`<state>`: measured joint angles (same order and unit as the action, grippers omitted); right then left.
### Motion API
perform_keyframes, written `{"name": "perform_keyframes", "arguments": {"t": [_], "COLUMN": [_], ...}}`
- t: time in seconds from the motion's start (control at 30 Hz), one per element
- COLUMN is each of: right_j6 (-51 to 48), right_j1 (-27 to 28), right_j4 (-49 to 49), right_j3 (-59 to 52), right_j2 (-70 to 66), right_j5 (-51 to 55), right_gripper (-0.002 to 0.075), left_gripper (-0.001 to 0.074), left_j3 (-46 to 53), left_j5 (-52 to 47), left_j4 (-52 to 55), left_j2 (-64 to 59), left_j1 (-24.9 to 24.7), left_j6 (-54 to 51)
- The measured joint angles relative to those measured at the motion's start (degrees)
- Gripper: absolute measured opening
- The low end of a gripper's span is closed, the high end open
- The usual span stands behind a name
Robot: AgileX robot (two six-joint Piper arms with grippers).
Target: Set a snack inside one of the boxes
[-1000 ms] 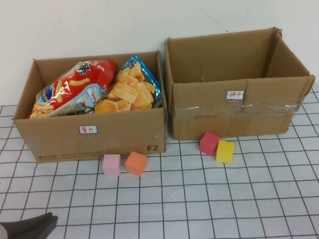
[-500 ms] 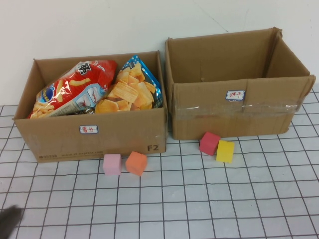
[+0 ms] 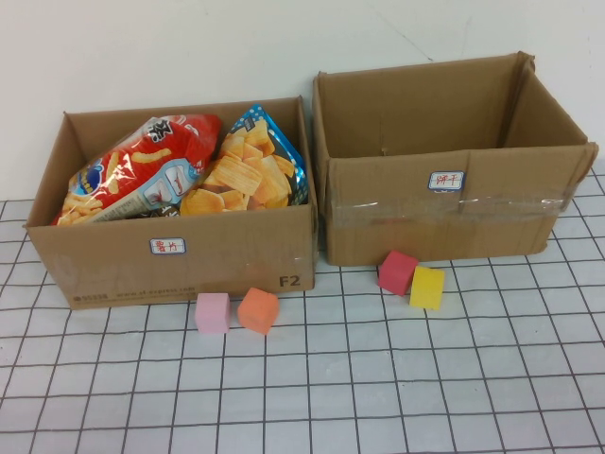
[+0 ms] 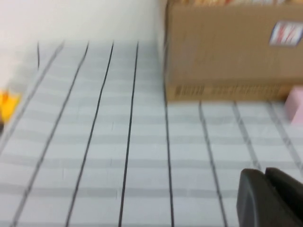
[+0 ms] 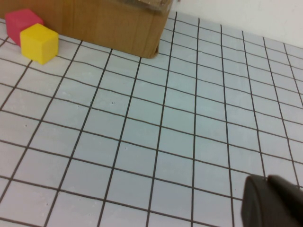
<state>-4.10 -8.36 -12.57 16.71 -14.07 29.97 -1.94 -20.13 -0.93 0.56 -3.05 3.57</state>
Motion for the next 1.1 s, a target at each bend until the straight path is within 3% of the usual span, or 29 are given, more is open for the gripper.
{"name": "perform_keyframes", "arguments": {"t": [0.1,0.5,0.73,1.1], "right_j6": [0.0,0.0,0.0,-0.32], "right_j1": [0.0,0.0,0.0,0.0], "right_j4": [0.0,0.0,0.0,0.0], "right_j3": [-0.1,-0.08,-0.08,-0.08], "right_j2": [0.0,0.0,0.0,0.0], "right_j5": [0.0,0.11,0.11,0.11], "right_gripper": [-0.0001,-0.0001,-0.0001,-0.0001], "left_gripper": [-0.0001,-0.0001,-0.0001,-0.0002], "left_j3": [2.76,2.85,2.85,2.85], "left_j5": [0.06,0.21,0.21,0.21], "left_j4": [-2.48,-1.89,-0.52,-0.08], "left_j2": [0.0,0.0,0.0,0.0], "left_j1": [1.95,2.08,-2.5,-2.63], "left_j6": [-1.47,-2.33,-1.43,-1.19]}}
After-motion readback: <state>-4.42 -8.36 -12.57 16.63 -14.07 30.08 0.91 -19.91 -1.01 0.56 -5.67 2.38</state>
